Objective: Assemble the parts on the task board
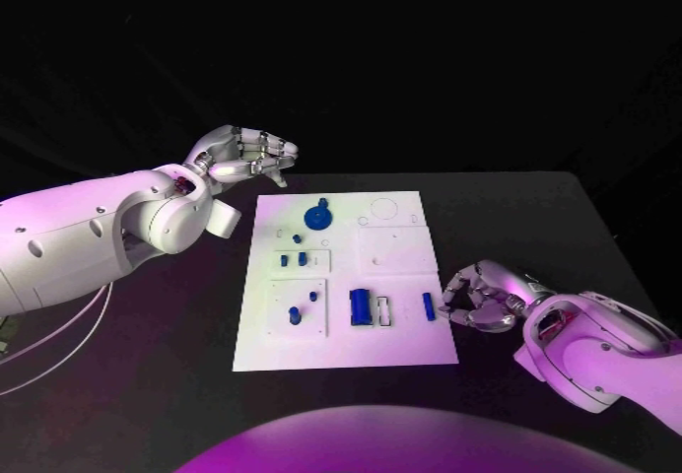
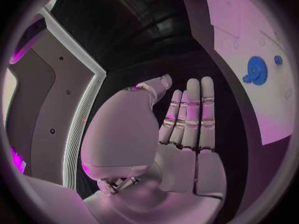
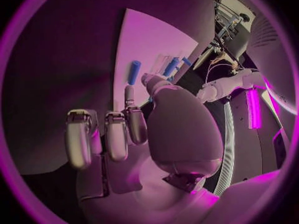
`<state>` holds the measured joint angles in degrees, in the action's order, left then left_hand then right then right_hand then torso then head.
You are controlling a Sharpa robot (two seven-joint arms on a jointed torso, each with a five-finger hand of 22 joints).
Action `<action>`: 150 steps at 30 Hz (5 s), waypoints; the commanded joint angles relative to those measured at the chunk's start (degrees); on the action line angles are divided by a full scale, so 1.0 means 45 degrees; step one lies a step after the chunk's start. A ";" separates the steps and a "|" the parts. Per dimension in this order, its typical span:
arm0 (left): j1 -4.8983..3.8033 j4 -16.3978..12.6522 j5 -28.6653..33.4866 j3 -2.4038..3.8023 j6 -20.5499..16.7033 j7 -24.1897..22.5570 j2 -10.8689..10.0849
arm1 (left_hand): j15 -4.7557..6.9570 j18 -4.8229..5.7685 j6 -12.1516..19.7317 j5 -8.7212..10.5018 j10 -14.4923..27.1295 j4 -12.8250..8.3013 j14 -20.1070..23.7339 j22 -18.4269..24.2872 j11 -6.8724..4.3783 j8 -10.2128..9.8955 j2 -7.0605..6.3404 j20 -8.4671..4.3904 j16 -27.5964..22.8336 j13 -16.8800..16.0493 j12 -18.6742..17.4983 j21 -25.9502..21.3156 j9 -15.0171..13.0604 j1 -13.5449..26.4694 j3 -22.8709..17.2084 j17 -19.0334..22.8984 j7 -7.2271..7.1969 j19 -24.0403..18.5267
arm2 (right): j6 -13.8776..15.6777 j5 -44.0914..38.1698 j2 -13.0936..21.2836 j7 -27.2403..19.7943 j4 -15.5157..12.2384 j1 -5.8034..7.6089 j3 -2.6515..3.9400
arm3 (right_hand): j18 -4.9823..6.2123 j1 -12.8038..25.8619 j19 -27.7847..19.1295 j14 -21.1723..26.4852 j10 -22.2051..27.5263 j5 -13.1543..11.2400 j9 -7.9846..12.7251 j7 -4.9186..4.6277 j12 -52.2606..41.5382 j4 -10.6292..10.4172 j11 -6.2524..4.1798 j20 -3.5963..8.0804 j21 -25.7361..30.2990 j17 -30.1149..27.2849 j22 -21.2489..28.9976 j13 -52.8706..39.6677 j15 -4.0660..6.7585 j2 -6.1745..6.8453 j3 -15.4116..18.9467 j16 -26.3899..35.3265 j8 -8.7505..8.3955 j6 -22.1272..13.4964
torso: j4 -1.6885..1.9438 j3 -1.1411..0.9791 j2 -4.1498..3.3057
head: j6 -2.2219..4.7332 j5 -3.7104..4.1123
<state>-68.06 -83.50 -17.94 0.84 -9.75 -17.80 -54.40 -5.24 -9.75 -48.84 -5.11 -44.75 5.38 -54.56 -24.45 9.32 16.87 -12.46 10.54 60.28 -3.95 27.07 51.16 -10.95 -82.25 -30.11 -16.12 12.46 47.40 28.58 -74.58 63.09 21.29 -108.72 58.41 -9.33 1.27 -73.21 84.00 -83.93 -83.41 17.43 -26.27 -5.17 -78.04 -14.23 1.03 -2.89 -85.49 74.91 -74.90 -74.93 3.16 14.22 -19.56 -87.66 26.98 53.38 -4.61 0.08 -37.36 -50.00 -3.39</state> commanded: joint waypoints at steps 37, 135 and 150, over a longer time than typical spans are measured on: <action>-0.0003 -0.0123 0.0054 -0.0001 0.0206 -0.0070 -0.0115 | 0.0022 -0.0160 0.0082 -0.0038 0.0127 -0.0040 0.0114 0.0016 0.0017 0.0071 0.0104 0.0001 -0.0016 -0.0022 0.0122 -0.0047 0.0018 0.0059 -0.0066 0.0006 0.0014 -0.0119 | -0.0937 -0.1882 -0.1483 0.2303 0.0845 -0.0433 0.0000 | -0.0083 0.0420 0.1010 -0.1035 -0.0079 0.0007 -0.0795 0.0433 0.0062 -0.0452 -0.0434 0.0205 -0.0074 0.1793 -0.3092 -0.1341 0.0279 -0.0190 0.1345 0.0048 0.0244 0.0913 | -0.0019 0.0014 -0.0008 | 0.0001 -0.0169; -0.0004 -0.0241 0.0049 0.0000 0.0206 -0.0165 -0.0083 | 0.0026 -0.0166 0.0096 -0.0052 0.0189 -0.0082 0.0142 -0.0003 0.0024 0.0111 0.0235 -0.0004 0.0007 -0.0016 0.0200 -0.0017 0.0021 0.0029 -0.0202 0.0004 0.0019 -0.0122 | 0.0025 0.1898 -0.3373 0.2101 0.0735 -0.0164 0.0033 | -0.0123 0.3858 0.1080 -0.1077 -0.0285 -0.0187 -0.1853 0.0490 -0.0107 -0.0516 -0.0488 0.0297 -0.0261 0.1992 -0.3143 -0.1560 0.0341 -0.0071 -0.0438 0.0001 0.0381 0.0895 | -0.0011 0.0006 -0.0001 | 0.0001 -0.0107; -0.0004 -0.0212 0.0055 0.0000 0.0168 -0.0200 -0.0106 | 0.0026 -0.0166 0.0096 -0.0052 0.0189 -0.0082 0.0142 -0.0003 0.0024 0.0111 0.0235 -0.0004 0.0007 -0.0016 0.0200 -0.0017 0.0021 0.0029 -0.0202 0.0004 0.0019 -0.0122 | 0.0301 0.2256 -0.2418 0.0366 0.0373 -0.0136 0.0035 | -0.0087 0.2886 0.1018 -0.1069 -0.0229 -0.0144 -0.1796 0.0391 -0.0016 -0.0347 -0.0419 0.0275 -0.0086 0.1960 -0.3094 -0.1513 0.0297 -0.0222 -0.0051 0.0017 0.0145 0.0613 | -0.0038 0.0013 0.0041 | 0.0001 -0.0124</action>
<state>-68.04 -84.39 -17.94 0.81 -9.54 -17.93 -54.93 -5.05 -9.75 -48.84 -5.11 -44.33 5.12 -54.33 -24.45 9.34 17.05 -11.96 10.54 60.28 -3.97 27.69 51.16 -10.94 -82.26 -30.69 -16.12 12.46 47.37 29.06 -65.40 52.08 28.30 -106.90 57.78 -9.18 1.26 -60.21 84.01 -84.13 -83.96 16.76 -34.40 -3.48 -78.12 -15.70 -1.10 -1.64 -85.72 74.91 -74.94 -74.91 4.62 13.13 -19.99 -87.65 27.64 56.24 -4.74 0.12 -37.30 -50.00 -3.97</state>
